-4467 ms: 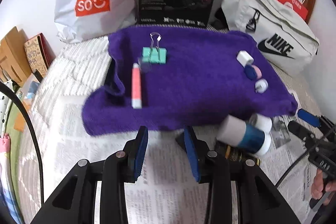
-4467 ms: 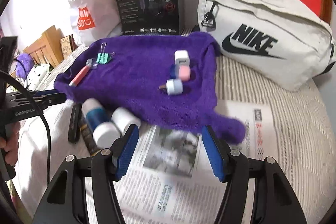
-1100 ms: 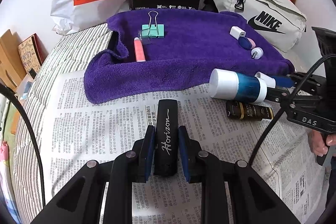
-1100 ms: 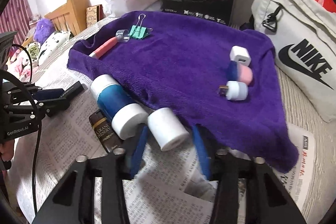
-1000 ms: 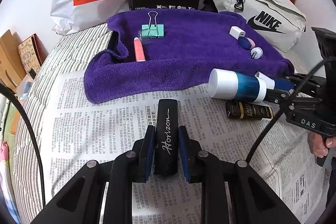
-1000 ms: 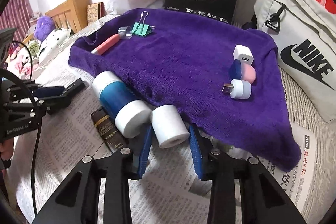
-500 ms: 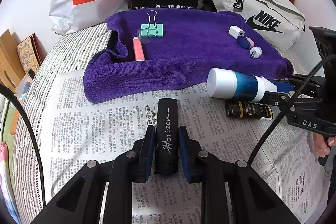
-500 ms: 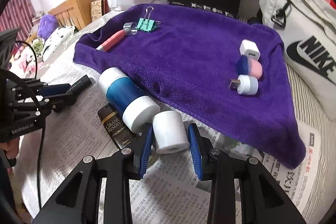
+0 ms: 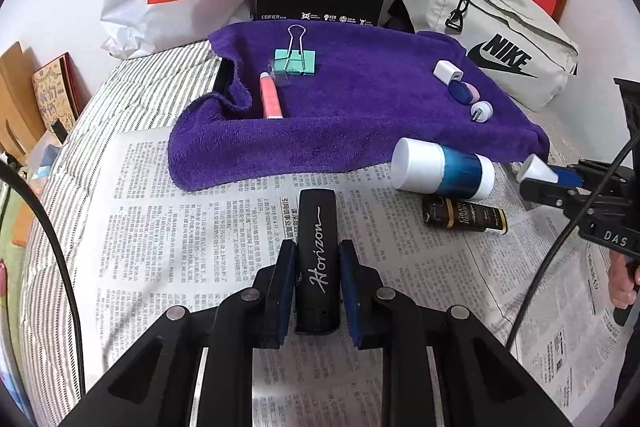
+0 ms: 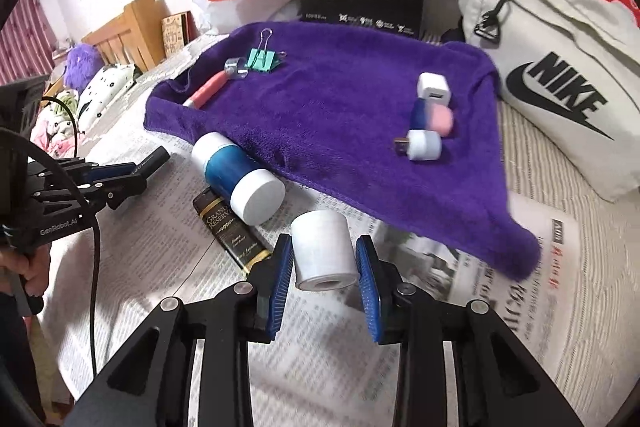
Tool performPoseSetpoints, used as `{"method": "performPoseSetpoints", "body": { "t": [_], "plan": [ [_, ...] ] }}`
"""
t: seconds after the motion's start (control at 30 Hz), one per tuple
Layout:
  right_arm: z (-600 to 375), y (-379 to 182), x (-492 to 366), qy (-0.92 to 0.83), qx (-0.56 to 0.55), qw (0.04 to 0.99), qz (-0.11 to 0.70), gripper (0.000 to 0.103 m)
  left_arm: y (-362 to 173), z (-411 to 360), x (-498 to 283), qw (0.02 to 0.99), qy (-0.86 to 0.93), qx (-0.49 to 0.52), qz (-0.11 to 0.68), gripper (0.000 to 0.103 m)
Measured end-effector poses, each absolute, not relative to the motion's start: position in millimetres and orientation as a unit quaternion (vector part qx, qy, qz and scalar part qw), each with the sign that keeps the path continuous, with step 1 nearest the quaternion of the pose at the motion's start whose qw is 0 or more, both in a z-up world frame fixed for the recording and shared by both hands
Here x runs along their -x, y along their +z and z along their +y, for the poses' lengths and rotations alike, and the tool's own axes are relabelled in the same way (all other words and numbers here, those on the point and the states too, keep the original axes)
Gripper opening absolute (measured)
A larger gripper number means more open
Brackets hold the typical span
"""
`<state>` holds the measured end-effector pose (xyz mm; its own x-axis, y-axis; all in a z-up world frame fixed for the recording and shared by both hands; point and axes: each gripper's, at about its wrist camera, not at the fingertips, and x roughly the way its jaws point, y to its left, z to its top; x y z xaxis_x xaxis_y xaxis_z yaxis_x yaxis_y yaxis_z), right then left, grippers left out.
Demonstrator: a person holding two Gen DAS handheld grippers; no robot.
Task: Organize rigid objects
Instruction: 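Grasp the white tape roll with the right gripper while the left gripper holds the black marker, then carry the black marker and the tape roll toward the purple towel with both grippers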
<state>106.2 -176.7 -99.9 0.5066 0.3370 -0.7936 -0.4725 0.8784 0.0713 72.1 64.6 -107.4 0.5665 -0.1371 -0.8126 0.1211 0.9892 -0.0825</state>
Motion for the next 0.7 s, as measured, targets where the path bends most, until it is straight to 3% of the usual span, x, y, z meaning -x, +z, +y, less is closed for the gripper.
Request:
{"method": "performPoseSetpoints", "body": {
  "t": [0.7],
  "plan": [
    [-188.0,-71.8,-126.7,0.231,0.040,0.874,0.426,0.032,-66.8,55.3,-88.6,0.892,-0.083,0.009,0.444,0.021]
  ]
}}
